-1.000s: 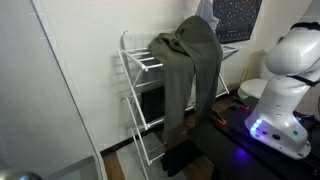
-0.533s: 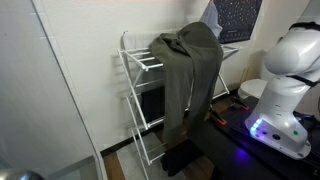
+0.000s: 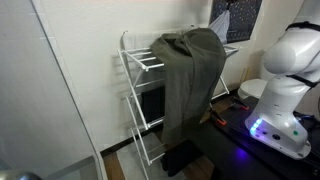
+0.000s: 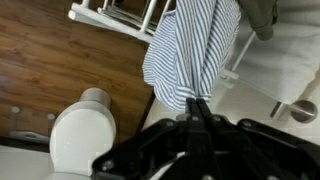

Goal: Move the trousers to the left, remove the striped shirt from underneath the trousers and pull it to the right

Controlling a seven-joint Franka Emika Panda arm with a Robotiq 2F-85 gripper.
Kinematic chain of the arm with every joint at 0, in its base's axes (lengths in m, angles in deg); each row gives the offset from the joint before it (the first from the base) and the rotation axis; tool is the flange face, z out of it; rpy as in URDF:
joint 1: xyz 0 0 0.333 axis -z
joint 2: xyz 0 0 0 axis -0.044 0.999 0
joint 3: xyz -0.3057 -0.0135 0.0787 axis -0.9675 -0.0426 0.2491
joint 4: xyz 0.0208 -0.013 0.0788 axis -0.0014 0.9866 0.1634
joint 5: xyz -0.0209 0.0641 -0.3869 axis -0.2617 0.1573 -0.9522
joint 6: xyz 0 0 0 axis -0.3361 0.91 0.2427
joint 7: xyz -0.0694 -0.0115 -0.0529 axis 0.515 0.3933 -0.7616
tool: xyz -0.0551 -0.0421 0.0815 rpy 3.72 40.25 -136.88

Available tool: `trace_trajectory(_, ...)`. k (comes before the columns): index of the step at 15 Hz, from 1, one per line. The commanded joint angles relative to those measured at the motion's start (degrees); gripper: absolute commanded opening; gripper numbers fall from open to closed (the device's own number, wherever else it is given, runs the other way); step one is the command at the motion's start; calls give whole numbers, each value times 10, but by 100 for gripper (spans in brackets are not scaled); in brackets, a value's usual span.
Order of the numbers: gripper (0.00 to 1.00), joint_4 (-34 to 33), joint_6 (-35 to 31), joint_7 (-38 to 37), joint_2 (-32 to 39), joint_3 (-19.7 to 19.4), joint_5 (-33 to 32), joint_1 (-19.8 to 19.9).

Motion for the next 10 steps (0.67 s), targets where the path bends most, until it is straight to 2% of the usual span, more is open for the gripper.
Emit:
trace_trajectory(1,1,-59,59,-12,44,-11,-61,9)
trace_trajectory(2,1,-66,69,-13,53,-12,-77,9)
trace_trajectory(3,19,-71,77,-16,61,-11,-99,6)
trace_trajectory(4,29,-75,81,-15,68,-10,-113,3)
trace_trajectory(10,72,-40,-1,-25,66,22,-133,-39)
